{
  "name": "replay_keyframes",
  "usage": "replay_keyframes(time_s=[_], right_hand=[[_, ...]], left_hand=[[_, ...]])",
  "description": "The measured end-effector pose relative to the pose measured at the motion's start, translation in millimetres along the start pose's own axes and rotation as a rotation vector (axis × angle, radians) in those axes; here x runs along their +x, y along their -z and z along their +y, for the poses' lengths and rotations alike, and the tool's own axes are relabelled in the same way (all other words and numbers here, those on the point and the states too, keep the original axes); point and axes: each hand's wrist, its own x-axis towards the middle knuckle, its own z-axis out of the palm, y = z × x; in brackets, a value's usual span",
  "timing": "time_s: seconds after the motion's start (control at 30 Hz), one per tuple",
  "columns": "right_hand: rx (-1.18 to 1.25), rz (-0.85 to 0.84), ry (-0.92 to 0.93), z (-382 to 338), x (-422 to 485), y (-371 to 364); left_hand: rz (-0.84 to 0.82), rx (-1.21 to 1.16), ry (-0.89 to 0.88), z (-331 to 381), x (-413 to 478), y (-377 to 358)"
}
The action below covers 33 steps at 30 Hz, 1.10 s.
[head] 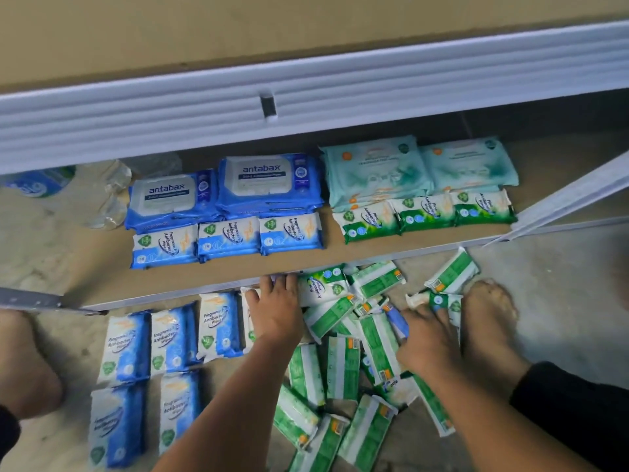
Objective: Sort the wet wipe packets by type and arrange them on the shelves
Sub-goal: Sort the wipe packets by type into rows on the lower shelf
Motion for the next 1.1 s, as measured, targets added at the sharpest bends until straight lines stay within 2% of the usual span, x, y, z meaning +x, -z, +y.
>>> replay_keyframes(time_s=[0.3,0.63,0.87,1.0,1.1], right_hand=[[-0.050,-0.091,-0.017,-3.8,-3.3,5.2],[-0.070,-0.059,-0.052,-5.3,-6.9,0.3],[0.132,0.056,-0.163,-3.9,-25.7,9.7],[0.395,0.167,-0.235,-11.4,-42.7,25.7],[0.596,0.164,-0.268,-18.6,-57.7,38.5]], left_hand=[[-0.065,0.006,0.024,8.3,5.7,-6.8],[-0.085,0.050,0.001,7.2,4.4,4.9],[-0.079,0.066,-0.029,7.2,-17.6,35.4],[-0.138,-0.022,0.046,10.7,-46.6,62.9],[-0.190,-0.162,0.127,4.8,-71.0,72.8]])
